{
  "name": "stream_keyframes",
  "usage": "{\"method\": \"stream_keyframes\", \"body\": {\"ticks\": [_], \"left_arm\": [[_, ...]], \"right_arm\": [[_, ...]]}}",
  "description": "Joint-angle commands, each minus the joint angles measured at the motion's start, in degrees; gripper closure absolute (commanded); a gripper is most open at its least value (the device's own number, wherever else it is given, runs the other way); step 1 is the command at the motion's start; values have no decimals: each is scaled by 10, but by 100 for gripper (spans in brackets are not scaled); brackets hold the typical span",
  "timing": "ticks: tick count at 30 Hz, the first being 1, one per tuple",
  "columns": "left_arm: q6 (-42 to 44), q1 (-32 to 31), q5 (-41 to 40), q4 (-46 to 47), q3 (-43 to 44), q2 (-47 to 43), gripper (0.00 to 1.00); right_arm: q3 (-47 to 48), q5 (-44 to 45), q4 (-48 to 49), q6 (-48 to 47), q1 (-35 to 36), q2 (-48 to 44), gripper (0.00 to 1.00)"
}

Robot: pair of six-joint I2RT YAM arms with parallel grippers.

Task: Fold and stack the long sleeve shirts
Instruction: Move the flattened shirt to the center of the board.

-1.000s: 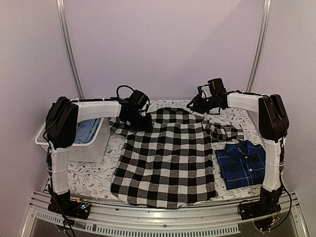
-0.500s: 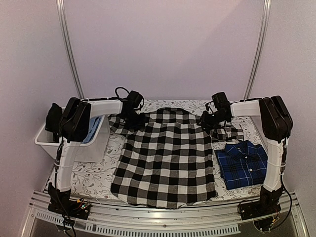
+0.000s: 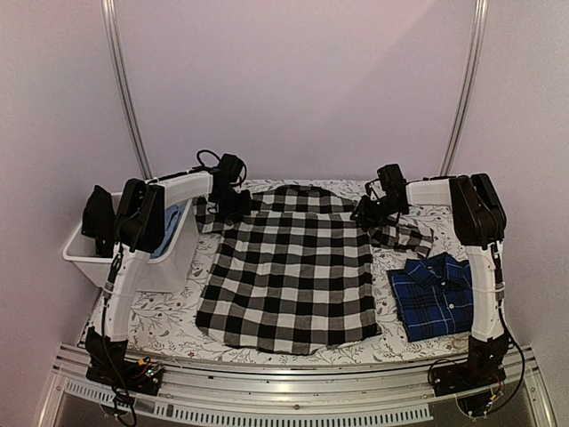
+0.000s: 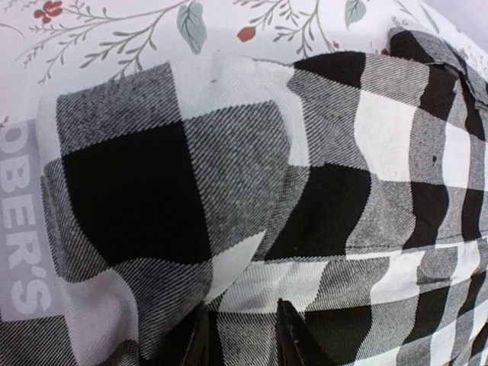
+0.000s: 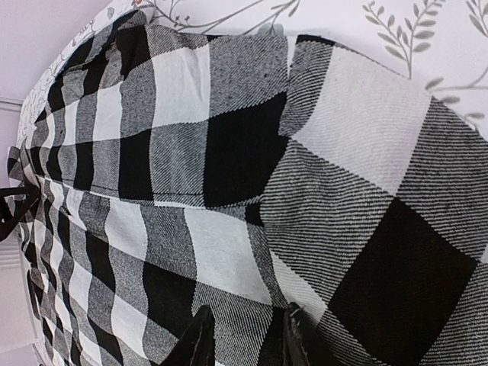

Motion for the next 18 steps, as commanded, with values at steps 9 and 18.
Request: {"method": "stream_keyframes", "body": {"ticks": [9,18], "left_arm": [[21,8,48,-33,65,15,64],[44,-16,63,-19,77,-56,43]], "right_arm": [[150,17,-120,-74,-23,51,54],[51,111,-126,-89,-24,-103,42]]}}
